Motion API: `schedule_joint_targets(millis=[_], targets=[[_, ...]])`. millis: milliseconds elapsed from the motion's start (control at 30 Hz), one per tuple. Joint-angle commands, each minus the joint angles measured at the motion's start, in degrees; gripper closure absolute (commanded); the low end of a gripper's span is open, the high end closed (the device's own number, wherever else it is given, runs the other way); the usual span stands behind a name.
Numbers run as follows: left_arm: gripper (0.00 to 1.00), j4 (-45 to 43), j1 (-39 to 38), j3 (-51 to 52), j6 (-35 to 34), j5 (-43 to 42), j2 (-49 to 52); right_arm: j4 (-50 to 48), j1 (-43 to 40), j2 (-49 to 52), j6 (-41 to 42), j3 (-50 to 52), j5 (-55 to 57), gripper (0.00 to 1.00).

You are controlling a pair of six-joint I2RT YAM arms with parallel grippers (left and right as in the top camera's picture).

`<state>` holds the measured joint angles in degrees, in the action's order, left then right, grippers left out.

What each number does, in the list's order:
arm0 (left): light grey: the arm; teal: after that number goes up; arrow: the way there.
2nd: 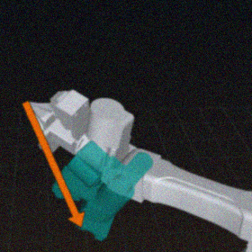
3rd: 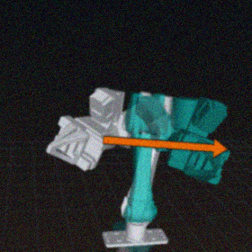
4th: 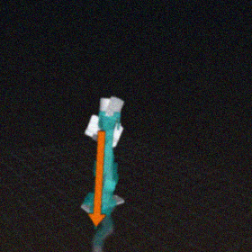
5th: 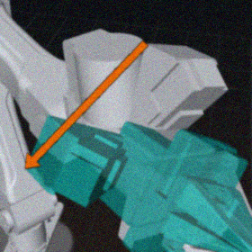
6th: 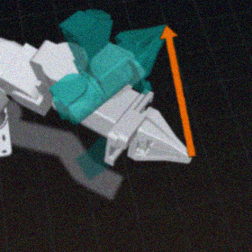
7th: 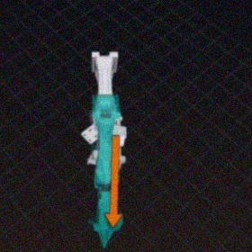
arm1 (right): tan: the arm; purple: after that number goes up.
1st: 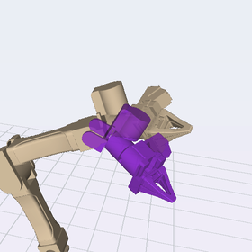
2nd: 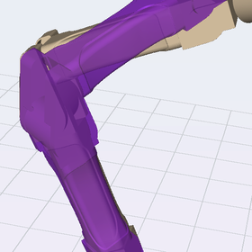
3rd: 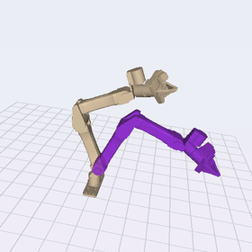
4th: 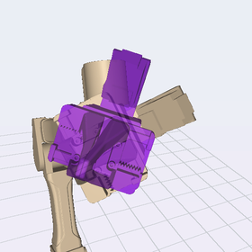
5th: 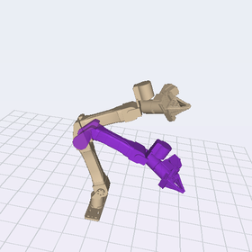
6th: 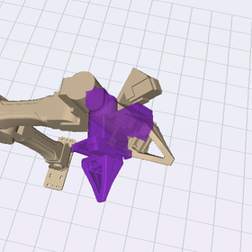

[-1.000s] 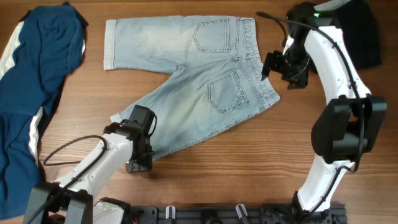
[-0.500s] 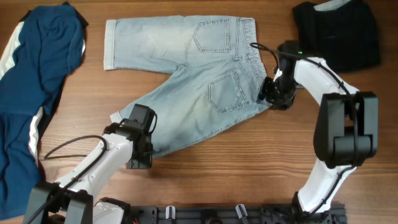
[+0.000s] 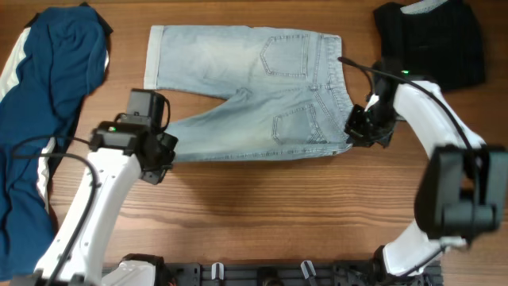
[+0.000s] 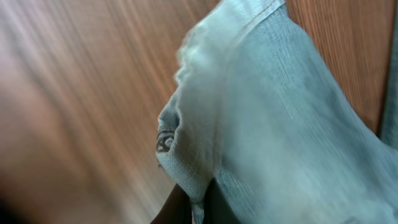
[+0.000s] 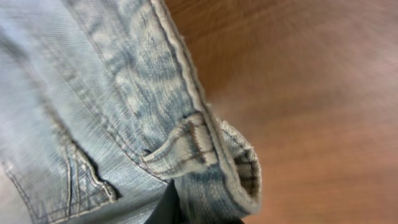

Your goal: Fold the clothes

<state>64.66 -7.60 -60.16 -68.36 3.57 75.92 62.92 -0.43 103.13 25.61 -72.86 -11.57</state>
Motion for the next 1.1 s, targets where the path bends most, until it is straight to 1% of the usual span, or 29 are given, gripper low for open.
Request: schedule_joint_targets(millis=[0, 100, 167, 233, 267, 333, 400, 467, 533, 667, 833, 900, 1000, 1067], targets=[[0.96, 7.0, -1.4, -5.9, 3.7, 4.8, -5.3, 3.3, -1.0, -9.2, -1.6, -0.3, 3.2, 0.96], [0.96, 10.1, -4.6, -8.0, 3.6, 5.1, -10.4, 8.0, -0.9, -14.1, -1.6, -0.3, 3.3, 0.96], [0.96, 9.8, -6.5, -8.5, 3.0, 5.1, -13.2, 10.0, -0.9, -15.8, -1.6, -0.3, 3.3, 0.96], [0.96, 7.9, -7.8, -8.5, 2.8, 6.7, -15.0, 9.3, -0.9, -16.3, -1.4, -0.3, 3.3, 0.96], [0.96, 5.6, -8.1, -8.5, 3.3, 8.3, -15.1, 7.5, -0.9, -16.1, -1.4, -0.2, 3.3, 0.96], [0.96, -1.5, -8.2, -8.4, 6.8, 11.0, -14.2, 4.7, -1.0, -15.5, -1.4, -0.1, 3.3, 0.96], [0.96, -9.6, -8.2, -8.4, 9.7, 14.1, -11.4, 0.5, -1.0, -14.2, -0.8, -0.1, 4.4, 0.95], [0.96, -17.2, -8.2, -8.4, 10.2, 18.4, -6.1, -3.9, -1.0, -12.9, 0.6, -0.2, 5.2, 0.93], [0.96, -24.3, -7.8, -8.4, 10.2, 20.9, -0.6, -9.9, -1.0, -11.8, 1.5, -0.2, 5.7, 0.87], [0.96, -39.4, -6.1, -8.4, 10.1, 20.9, 11.2, -21.4, -1.0, -8.5, 1.8, -0.1, 6.1, 0.87], [0.96, -50.2, -4.9, -8.4, 10.1, 20.9, 19.6, -30.2, -1.0, -2.7, 1.6, -0.2, 6.1, 0.87], [0.96, -54.2, -4.7, -8.4, 10.5, 21.0, 21.2, -33.1, -1.0, 0.2, 1.6, -0.2, 6.1, 0.87], [0.96, -60.3, -4.8, -8.4, 13.9, 21.0, 22.6, -36.6, -1.0, 3.6, 1.4, -0.2, 6.1, 0.87], [0.93, -62.9, -4.7, -8.4, 14.2, 21.0, 23.5, -39.4, -1.0, 5.3, 1.3, -0.2, 6.1, 0.87]])
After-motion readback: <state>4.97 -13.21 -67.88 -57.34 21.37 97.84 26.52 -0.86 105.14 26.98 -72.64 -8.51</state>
